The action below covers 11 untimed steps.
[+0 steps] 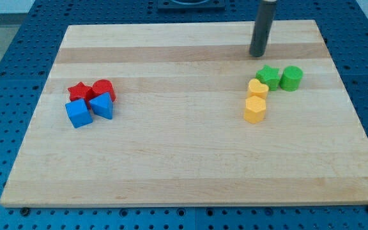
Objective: Separate yellow heart and the yellow hexagon
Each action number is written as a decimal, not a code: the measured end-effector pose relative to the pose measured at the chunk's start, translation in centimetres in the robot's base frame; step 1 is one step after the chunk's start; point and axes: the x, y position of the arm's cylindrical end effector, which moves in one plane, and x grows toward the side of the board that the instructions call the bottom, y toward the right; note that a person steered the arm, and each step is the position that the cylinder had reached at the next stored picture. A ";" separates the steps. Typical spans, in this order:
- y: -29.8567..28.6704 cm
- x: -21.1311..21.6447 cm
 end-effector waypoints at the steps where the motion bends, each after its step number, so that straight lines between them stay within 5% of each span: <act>1: -5.4 2.3; 4: -9.1 21.4; 6: -4.9 25.9; 9: -3.1 17.5; 11: 1.3 6.9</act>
